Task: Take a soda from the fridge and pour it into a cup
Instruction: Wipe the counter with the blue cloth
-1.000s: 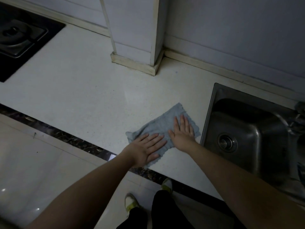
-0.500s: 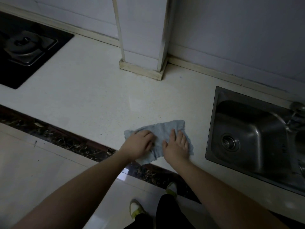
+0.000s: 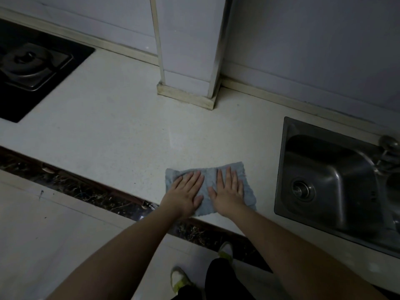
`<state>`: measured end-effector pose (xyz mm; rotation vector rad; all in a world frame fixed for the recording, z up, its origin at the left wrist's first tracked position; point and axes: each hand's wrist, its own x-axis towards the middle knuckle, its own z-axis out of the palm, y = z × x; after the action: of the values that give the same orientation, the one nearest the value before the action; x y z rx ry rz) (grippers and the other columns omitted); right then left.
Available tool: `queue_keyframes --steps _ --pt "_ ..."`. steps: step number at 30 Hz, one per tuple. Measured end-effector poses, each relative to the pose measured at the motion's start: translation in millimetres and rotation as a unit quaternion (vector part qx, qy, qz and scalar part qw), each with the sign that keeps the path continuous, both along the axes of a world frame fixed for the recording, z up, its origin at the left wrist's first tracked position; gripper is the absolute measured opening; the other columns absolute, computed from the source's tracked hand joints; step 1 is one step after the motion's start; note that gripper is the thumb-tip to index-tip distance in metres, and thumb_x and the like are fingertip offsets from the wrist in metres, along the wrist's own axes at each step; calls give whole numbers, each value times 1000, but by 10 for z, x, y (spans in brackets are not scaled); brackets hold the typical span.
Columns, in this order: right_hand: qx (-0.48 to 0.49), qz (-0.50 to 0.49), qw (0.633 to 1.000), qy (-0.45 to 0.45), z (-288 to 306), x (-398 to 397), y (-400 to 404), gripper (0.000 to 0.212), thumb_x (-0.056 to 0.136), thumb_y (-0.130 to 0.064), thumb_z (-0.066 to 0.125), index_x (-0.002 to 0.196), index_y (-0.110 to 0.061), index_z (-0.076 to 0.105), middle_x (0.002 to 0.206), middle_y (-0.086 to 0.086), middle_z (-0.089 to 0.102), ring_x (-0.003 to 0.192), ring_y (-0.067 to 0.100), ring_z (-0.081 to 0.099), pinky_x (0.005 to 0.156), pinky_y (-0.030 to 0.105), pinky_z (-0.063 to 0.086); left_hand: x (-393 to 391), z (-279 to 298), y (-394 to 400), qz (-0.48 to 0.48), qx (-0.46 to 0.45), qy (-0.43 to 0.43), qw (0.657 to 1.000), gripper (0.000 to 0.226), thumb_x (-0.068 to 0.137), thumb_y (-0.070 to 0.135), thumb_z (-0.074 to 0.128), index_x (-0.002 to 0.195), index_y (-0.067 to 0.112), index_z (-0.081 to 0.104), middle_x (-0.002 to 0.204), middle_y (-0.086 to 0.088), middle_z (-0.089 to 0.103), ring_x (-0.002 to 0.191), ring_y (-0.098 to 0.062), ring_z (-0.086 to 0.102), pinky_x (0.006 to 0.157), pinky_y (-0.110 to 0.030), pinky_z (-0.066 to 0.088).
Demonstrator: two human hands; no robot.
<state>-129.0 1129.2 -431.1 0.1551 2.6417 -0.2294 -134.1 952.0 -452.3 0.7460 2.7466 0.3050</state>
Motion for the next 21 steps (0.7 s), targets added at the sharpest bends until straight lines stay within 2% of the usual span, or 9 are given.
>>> queue_keyframes --steps 4,6,11,14,16,21 --pt "1 17 1000 -3 -8 -57 -44 67 100 -53 13 150 -23 -19 155 7 -30 144 25 -25 115 46 -17 -102 -10 -70 -14 -9 -8 1000 67 101 50 11 145 12 43 149 -8 44 133 -25 47 110 -40 21" --pt "-3 35 999 -5 6 -140 -34 67 100 -53 15 150 -22 -17 156 5 -29 144 24 -24 115 45 -17 -188 -32 -69 -19 -13 -2 1000 67 100 52 10 147 14 39 151 -7 40 136 -25 44 115 -40 23" --pt "-8 37 999 -7 -20 -542 -102 68 99 -54 14 150 -23 -18 156 3 -29 144 24 -25 116 45 -16 -612 -47 -28 3 -21 -15 1000 66 100 52 4 151 16 28 154 -6 34 140 -26 37 112 -50 26" --pt "-2 46 999 -2 -47 -831 -117 68 99 -54 15 149 -23 -20 156 3 -30 144 24 -25 116 45 -15 -860 -50 23 9 -20 -10 1000 71 94 57 -7 152 19 7 160 -3 13 148 -23 15 117 -44 5" --pt "-1 62 998 -1 -43 -1036 -102 68 99 -54 14 149 -23 -20 155 3 -31 144 24 -26 116 45 -15 -1031 -17 51 14 -33 -5 999 73 90 57 -10 153 21 0 161 0 0 149 -20 3 116 -39 -5" --pt "-1 85 996 15 -81 -1583 -103 66 100 -51 12 149 -22 -20 155 3 -31 144 23 -25 117 44 -15 -1554 -3 110 32 -55 -6 998 68 94 53 -3 154 21 -5 162 0 -8 150 -19 -5 114 -34 -13"
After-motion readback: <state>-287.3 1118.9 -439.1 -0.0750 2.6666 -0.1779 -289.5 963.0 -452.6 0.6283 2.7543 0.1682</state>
